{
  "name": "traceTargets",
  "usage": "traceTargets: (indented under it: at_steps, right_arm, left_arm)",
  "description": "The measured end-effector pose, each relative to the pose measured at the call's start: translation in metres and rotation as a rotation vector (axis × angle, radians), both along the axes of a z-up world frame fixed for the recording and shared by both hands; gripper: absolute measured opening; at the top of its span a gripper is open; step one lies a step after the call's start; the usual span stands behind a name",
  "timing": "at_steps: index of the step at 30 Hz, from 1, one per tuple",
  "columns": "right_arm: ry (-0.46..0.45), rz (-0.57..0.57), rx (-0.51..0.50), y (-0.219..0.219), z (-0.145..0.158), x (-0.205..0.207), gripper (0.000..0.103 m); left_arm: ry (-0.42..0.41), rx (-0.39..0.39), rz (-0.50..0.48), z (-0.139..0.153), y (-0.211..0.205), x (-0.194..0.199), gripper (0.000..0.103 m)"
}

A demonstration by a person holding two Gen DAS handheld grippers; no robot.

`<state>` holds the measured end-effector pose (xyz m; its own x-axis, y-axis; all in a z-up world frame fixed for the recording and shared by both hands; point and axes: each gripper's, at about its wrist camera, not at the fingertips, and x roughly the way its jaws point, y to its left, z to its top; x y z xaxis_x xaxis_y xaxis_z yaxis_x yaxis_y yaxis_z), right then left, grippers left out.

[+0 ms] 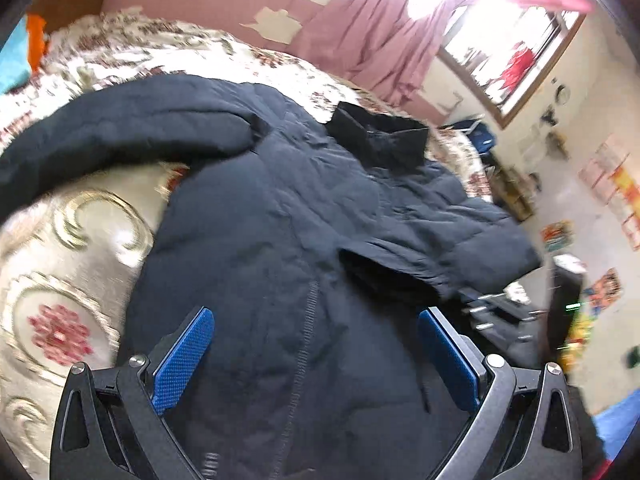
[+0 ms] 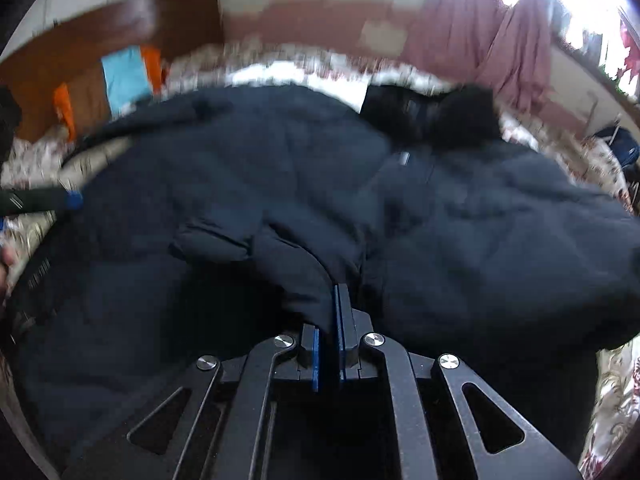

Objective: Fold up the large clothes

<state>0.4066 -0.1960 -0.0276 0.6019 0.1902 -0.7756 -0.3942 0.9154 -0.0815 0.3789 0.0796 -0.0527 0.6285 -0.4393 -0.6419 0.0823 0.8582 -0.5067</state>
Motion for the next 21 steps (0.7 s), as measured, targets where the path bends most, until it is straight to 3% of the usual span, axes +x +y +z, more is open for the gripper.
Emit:
traceTargets:
  at_steps: [3, 5, 6, 7, 11, 18, 19, 21]
  right_arm:
    - [0.019, 0.013, 0.004, 0.000, -0.003, -0.010, 0.015]
    - [0.028, 0.035, 0.031, -0.003, -0.002, -0.024, 0.041]
    - [0.035, 0.053, 0.057, -0.009, -0.005, -0.026, 0.062]
    - [0.033, 0.067, 0.078, -0.018, -0.004, -0.034, 0.067]
    - [-0.024, 0.058, 0.072, -0.032, 0.001, -0.075, 0.067]
    - [-0.102, -0.033, 0.150, -0.064, -0.001, -0.118, 0.067]
    - [-0.110, -0.045, 0.167, -0.069, 0.000, -0.126, 0.067]
    - [-0.117, -0.058, 0.184, -0.077, -0.004, -0.129, 0.067]
  left_arm:
    - [0.004, -0.071, -0.038, -0.005, -0.010, 0.002, 0.103]
    - [0.012, -0.124, -0.066, -0.009, -0.021, 0.007, 0.103]
    - [0.024, -0.153, -0.079, -0.012, -0.028, 0.011, 0.103]
    - [0.043, -0.180, -0.089, -0.015, -0.035, 0.015, 0.103]
    - [0.131, -0.268, -0.084, -0.033, -0.064, 0.032, 0.103]
    - [0.184, -0.346, -0.067, -0.042, -0.104, 0.052, 0.101]
    - [0.188, -0.347, -0.059, -0.042, -0.107, 0.053, 0.100]
    - [0.201, -0.346, -0.032, -0.043, -0.113, 0.058, 0.086]
